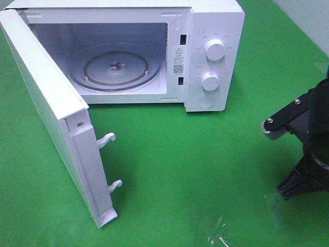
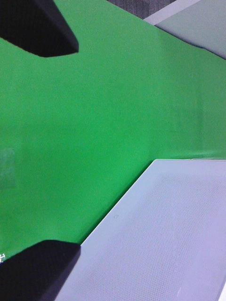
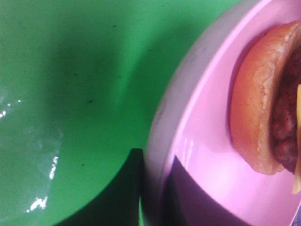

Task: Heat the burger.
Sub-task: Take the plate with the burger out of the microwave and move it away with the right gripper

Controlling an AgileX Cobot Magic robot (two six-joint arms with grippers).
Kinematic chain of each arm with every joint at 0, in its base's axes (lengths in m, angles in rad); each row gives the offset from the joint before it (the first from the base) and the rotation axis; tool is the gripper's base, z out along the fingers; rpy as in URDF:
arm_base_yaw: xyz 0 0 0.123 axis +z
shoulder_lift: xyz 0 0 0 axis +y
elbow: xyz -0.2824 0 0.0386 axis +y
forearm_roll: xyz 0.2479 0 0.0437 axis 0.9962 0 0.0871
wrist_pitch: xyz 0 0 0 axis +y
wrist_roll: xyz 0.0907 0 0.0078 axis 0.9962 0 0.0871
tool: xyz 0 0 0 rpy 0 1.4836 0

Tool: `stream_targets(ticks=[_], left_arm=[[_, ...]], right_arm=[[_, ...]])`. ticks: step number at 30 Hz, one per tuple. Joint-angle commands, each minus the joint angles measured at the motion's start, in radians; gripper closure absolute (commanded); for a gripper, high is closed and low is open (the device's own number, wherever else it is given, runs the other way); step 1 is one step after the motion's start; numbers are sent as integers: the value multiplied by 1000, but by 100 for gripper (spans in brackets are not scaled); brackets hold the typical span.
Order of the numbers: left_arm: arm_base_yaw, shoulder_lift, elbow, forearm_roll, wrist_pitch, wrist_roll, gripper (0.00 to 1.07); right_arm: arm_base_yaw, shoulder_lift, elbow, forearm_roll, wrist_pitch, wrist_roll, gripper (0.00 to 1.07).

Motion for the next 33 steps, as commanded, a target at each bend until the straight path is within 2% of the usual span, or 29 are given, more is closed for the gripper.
stream_targets(ticks=[1, 6, 11, 16, 19, 20, 21, 22, 24, 25, 26, 27, 28, 33], left_arm=[[0, -19, 5, 1, -14, 0, 9], [0, -19, 5, 1, -14, 0, 9], [0, -19, 5, 1, -14, 0, 9], [0, -19, 5, 1, -14, 0, 9], [0, -19, 5, 1, -14, 0, 9], [0, -19, 5, 1, -14, 0, 9], [0, -19, 5, 1, -14, 0, 9], [0, -19, 5, 1, -14, 0, 9], [0, -19, 5, 1, -14, 0, 9], [0, -19, 5, 1, -14, 0, 9], [0, -19, 5, 1, -14, 0, 9], [0, -19, 5, 1, -14, 0, 9], [0, -19, 5, 1, -14, 0, 9], [0, -19, 5, 1, -14, 0, 9]], right_arm=[[-9, 95, -5, -80, -4, 93, 107], [-36, 204, -5, -117, -62, 216, 107], [-69, 244, -7, -136, -88, 271, 107], [-90, 281, -14, -137, -101, 302, 100], [-90, 281, -14, -129, -102, 299, 91], [-90, 281, -14, -129, -102, 299, 91], [-90, 279, -14, -110, -101, 296, 85], [-90, 279, -14, -110, -101, 296, 85], [-87, 258, -18, -66, -101, 260, 74], [-87, 258, -18, -66, -101, 260, 74], [-87, 227, -25, -23, -105, 212, 67], [-87, 227, -25, -23, -105, 212, 67], [-87, 190, -36, 14, -109, 156, 62], [-87, 58, -56, 125, -133, -17, 56]])
